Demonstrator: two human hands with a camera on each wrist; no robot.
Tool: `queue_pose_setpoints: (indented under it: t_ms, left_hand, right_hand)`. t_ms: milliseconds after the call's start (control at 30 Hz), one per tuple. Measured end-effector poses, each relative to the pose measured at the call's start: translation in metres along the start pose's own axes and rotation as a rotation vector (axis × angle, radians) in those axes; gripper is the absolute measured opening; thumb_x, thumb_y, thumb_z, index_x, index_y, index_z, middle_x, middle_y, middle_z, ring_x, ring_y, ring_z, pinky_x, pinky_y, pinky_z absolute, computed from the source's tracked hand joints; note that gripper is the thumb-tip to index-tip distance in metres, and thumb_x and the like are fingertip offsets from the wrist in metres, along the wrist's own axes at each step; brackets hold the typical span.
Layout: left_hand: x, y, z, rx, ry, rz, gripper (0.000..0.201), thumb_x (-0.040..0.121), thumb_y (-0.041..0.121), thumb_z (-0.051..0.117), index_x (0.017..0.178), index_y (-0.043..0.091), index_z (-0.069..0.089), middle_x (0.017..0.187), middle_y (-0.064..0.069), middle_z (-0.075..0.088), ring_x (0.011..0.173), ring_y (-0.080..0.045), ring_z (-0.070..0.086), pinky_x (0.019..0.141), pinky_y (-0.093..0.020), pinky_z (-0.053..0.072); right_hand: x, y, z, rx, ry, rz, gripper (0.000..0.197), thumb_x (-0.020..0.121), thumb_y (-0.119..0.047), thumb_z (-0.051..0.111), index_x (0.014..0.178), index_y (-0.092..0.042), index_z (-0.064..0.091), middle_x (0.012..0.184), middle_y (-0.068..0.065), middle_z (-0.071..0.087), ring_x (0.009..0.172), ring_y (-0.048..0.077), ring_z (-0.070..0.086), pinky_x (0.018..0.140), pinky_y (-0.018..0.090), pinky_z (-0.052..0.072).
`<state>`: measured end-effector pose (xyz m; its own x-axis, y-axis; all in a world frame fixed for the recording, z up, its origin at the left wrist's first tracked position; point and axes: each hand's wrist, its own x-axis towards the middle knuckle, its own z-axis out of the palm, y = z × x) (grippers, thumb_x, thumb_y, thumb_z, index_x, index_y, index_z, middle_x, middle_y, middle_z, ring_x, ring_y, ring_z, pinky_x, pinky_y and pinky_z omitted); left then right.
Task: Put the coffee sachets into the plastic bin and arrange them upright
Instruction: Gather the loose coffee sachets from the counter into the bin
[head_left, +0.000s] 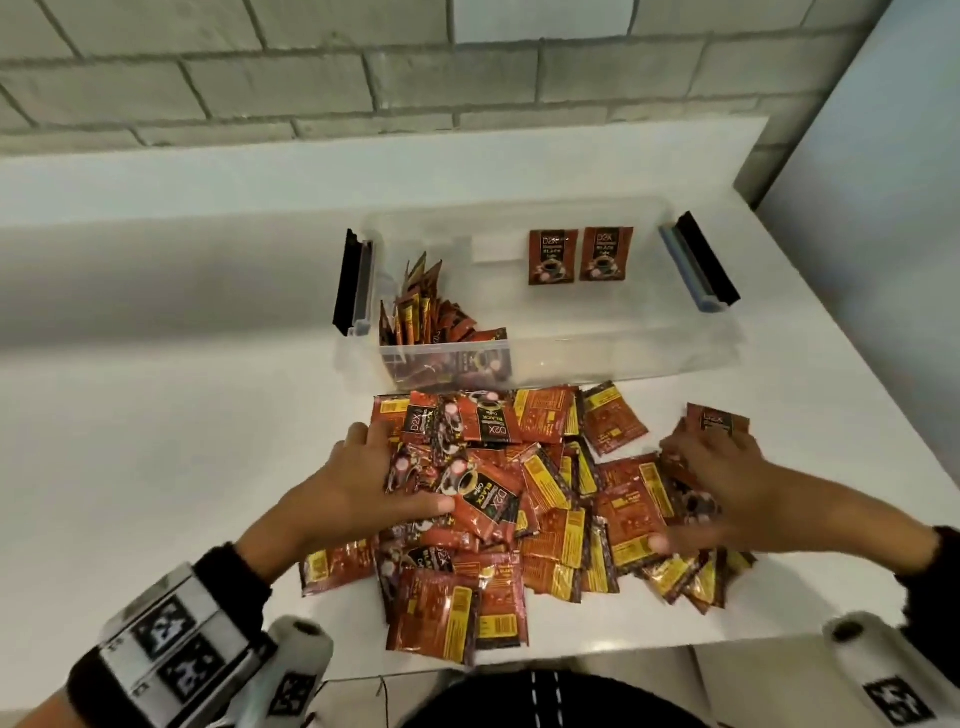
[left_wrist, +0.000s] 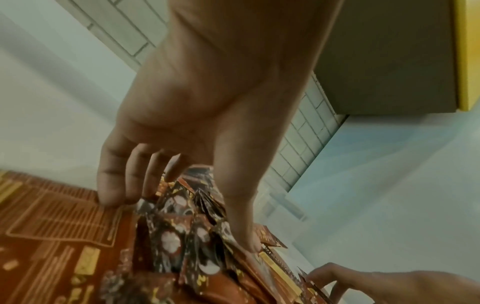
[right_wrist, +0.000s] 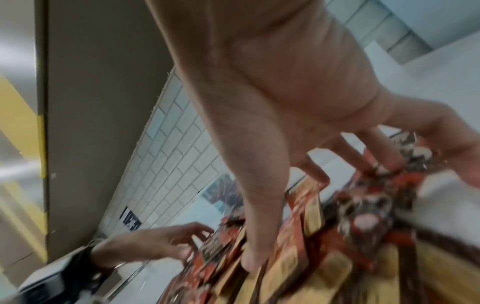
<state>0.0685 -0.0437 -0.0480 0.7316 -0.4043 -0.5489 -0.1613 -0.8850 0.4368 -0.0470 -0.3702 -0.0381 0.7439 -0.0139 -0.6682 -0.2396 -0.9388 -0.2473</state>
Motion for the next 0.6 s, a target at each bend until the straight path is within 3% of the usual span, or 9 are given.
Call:
queue_pose_setpoints:
  t_ms: [33,100,233,300,367,467,533,600]
  left_hand:
    - [0.001,0.003,0.003,-0.022,0.019,-0.016,0.111,0.056,0.070,0.070,0.143,0.027,0.016,0.140,-0.002,0.032,0.131,-0.022,0.034,0.107,-0.042,0.037]
    - [0.003,0.008,0.006,-0.068,0.033,-0.030,0.106,0.059,0.057,0.078,0.140,0.021,0.021,0.139,-0.002,0.035,0.128,-0.022,0.039,0.106,-0.039,0.039]
    - [0.006,0.011,0.002,-0.173,0.065,-0.072,0.073,0.064,0.040,0.083,0.115,0.023,0.035,0.113,0.002,0.050,0.107,-0.018,0.053,0.084,-0.027,0.044]
    - [0.006,0.009,-0.003,-0.213,0.072,-0.074,0.063,0.067,0.039,0.081,0.113,0.018,0.045,0.104,0.003,0.056,0.095,-0.017,0.058,0.077,-0.028,0.046]
    - [0.007,0.009,-0.009,-0.267,0.092,-0.033,0.049,0.070,0.037,0.079,0.110,0.017,0.057,0.095,0.005,0.062,0.084,-0.011,0.061,0.072,-0.025,0.049]
    - [0.010,0.005,-0.019,-0.309,0.108,-0.013,0.034,0.073,0.034,0.077,0.100,0.021,0.062,0.095,0.002,0.064,0.085,-0.014,0.063,0.073,-0.030,0.052]
    - [0.013,0.002,-0.024,-0.356,0.085,-0.011,0.028,0.073,0.030,0.078,0.095,0.024,0.061,0.100,-0.002,0.066,0.090,-0.021,0.065,0.079,-0.038,0.056]
    - [0.014,0.002,-0.030,-0.413,0.064,-0.009,0.026,0.073,0.022,0.078,0.093,0.023,0.061,0.097,-0.004,0.070,0.088,-0.022,0.068,0.074,-0.035,0.056]
  right_hand:
    - [-0.001,-0.003,0.009,-0.026,0.001,0.015,0.120,0.043,-0.093,0.046,0.141,-0.034,0.008,0.147,-0.004,0.014,0.140,0.028,0.010,0.112,0.045,0.029]
    - [-0.002,-0.016,0.020,-0.056,0.034,0.049,0.126,0.049,-0.088,0.052,0.146,-0.031,-0.005,0.151,-0.002,0.000,0.141,0.030,-0.003,0.114,0.050,0.025]
    - [0.004,-0.026,0.025,0.014,0.145,0.072,0.107,0.073,-0.059,0.068,0.148,-0.025,0.000,0.154,0.005,0.001,0.142,0.032,0.000,0.114,0.051,0.023]
    - [0.011,-0.020,0.023,0.097,0.187,0.050,0.102,0.075,-0.051,0.072,0.148,-0.023,0.006,0.154,0.006,0.010,0.143,0.030,0.007,0.115,0.047,0.022]
    - [0.016,-0.017,0.016,0.179,0.200,0.036,0.101,0.074,-0.044,0.075,0.148,-0.016,0.012,0.149,0.007,0.032,0.139,0.025,0.026,0.112,0.043,0.029]
    - [0.020,-0.015,0.002,0.310,0.180,0.042,0.071,0.080,-0.029,0.073,0.138,-0.013,0.035,0.126,0.003,0.059,0.108,0.015,0.058,0.090,0.026,0.046]
    - [0.021,-0.012,-0.005,0.440,0.165,0.019,0.041,0.084,-0.024,0.070,0.121,-0.022,0.051,0.111,-0.004,0.067,0.087,0.006,0.065,0.072,0.016,0.049]
    - [0.023,-0.008,-0.010,0.596,0.144,0.000,0.028,0.086,-0.018,0.067,0.113,-0.018,0.059,0.100,-0.004,0.070,0.079,0.010,0.070,0.063,0.015,0.052]
